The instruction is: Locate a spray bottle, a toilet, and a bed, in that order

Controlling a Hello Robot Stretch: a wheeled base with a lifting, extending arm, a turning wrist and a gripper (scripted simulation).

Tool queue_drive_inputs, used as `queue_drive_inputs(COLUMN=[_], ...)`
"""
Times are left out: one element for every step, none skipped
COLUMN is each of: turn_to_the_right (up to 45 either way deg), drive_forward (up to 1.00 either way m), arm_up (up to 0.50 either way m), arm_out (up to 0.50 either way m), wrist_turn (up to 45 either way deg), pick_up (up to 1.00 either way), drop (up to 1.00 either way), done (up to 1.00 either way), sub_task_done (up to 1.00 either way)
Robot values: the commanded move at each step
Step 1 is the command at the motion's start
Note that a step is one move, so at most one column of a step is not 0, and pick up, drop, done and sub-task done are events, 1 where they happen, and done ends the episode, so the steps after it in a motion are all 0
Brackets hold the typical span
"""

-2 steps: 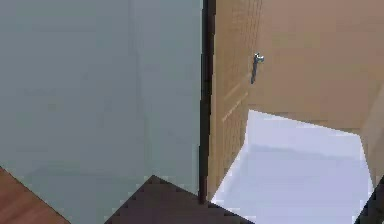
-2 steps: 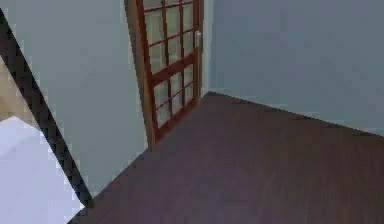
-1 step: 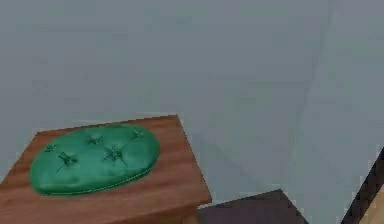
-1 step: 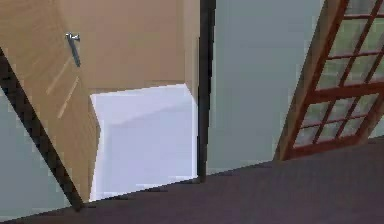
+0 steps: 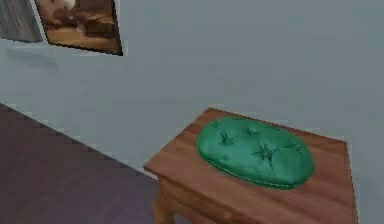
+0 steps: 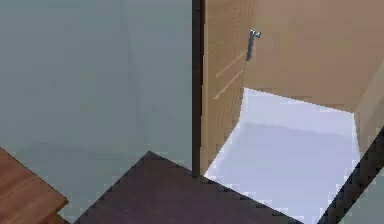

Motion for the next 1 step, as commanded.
queue_drive_inputs(turn_to_the_right=[-45.0], drive_forward=[0.00], arm_up=[0.00], arm_out=[0.00], wrist_turn=[0.0], pick_up=[0.00], drop=[0.00], done=[0.00], sub_task_done=[0.00])
